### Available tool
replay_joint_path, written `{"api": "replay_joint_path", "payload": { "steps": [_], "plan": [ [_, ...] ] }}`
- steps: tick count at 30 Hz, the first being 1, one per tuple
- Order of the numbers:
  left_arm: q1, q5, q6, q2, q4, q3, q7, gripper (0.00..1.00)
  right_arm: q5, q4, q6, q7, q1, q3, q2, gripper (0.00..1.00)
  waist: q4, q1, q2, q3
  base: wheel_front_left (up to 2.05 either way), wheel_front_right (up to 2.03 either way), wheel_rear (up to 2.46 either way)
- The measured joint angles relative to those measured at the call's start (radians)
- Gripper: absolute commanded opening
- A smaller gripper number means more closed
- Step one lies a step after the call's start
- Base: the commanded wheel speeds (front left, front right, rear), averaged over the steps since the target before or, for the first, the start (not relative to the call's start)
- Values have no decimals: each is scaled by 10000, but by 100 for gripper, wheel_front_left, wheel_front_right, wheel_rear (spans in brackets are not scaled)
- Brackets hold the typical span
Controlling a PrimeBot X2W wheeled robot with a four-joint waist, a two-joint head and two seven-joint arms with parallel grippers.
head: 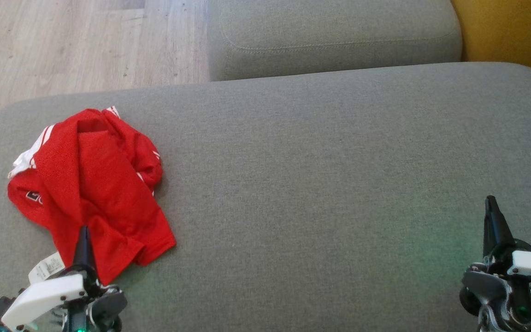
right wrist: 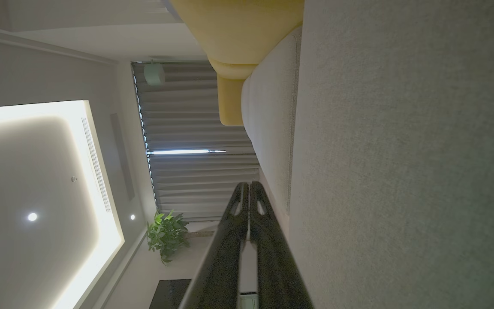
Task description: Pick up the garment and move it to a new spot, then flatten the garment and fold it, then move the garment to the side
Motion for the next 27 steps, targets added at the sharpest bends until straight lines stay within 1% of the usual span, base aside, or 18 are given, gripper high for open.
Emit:
{"api": "replay_joint_path", "payload": {
  "steps": [7, 8, 12, 19, 27],
  "plan": [
    [0, 0, 0, 0, 0, 0, 2, 0, 0, 0, 0, 0, 0, 0, 0, 0, 0, 0, 0, 0, 0, 0, 0],
    [11, 2, 10, 0, 69, -15, -4, 100, -2, 71, 0, 0, 15, 6, 2, 100, 0, 0, 0, 0, 0, 0, 0],
    [401, 2, 13, -44, 554, -82, -15, 100, -2, 593, 0, -15, 360, 33, 40, 100, -2, 0, 0, 5, 0, 0, 0],
    [578, 13, 13, -59, 460, -100, -205, 100, -125, 518, 0, -192, 475, 203, 44, 100, -8, 0, 0, 12, 0, 0, 0],
    [579, 192, 13, -61, 345, -82, -385, 100, -786, 401, 0, -416, 475, 267, 46, 100, 16, 0, 0, 10, 0, 0, 0]
  ]
}}
